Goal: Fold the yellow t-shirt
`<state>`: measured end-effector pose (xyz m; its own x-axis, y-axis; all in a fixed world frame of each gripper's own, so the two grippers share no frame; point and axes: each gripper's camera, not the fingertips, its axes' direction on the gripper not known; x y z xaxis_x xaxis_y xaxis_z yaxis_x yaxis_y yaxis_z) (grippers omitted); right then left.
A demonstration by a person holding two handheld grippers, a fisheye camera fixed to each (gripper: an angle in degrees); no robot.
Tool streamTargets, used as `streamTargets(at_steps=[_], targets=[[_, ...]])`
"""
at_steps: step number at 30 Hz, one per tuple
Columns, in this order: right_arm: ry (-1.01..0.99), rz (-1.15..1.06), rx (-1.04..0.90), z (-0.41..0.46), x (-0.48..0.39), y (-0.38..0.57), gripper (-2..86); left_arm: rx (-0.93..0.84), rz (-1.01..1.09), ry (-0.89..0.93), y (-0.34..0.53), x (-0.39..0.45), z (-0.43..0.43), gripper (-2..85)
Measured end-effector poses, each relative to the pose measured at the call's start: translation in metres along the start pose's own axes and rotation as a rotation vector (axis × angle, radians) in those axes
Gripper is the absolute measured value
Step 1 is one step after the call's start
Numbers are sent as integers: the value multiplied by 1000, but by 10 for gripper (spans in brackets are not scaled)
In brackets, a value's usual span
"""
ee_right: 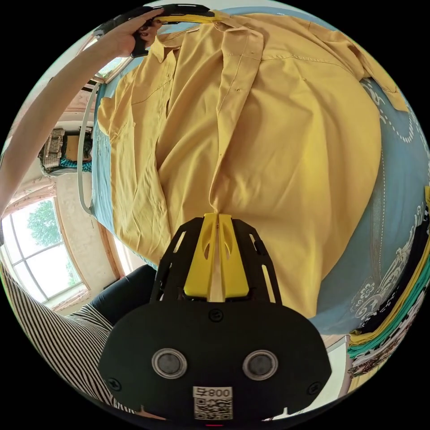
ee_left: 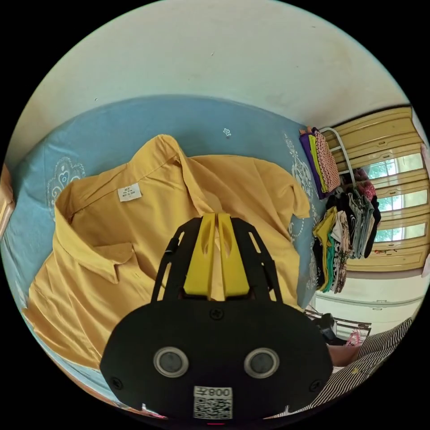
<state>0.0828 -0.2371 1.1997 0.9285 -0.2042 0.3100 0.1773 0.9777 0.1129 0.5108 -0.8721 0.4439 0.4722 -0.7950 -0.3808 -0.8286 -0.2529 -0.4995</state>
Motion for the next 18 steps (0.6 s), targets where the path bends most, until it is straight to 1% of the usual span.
streamTargets(at_steps=[2, 6, 8, 12, 15, 18], targets=[[-24, -25, -10, -8, -1, 4, 6, 2, 60, 14, -3, 0, -24, 12], [-118, -113, 25, -41, -11, 16, 3, -1, 94, -9, -10, -10, -56, 11], [-142, -151, 18, -49, -17, 18, 3, -16, 99, -71, -17, -20, -64, 11], [-247, -216, -7, -45, -33, 10, 3, -75, 76, -118, -26, -35, -55, 15], [-234, -240, -71, -23, -43, 0, 3, -107, 30, -198, -23, -48, -40, 17], [-267, -229, -113, -10, -43, -5, 4, -96, -25, -145, -15, -60, -34, 20]])
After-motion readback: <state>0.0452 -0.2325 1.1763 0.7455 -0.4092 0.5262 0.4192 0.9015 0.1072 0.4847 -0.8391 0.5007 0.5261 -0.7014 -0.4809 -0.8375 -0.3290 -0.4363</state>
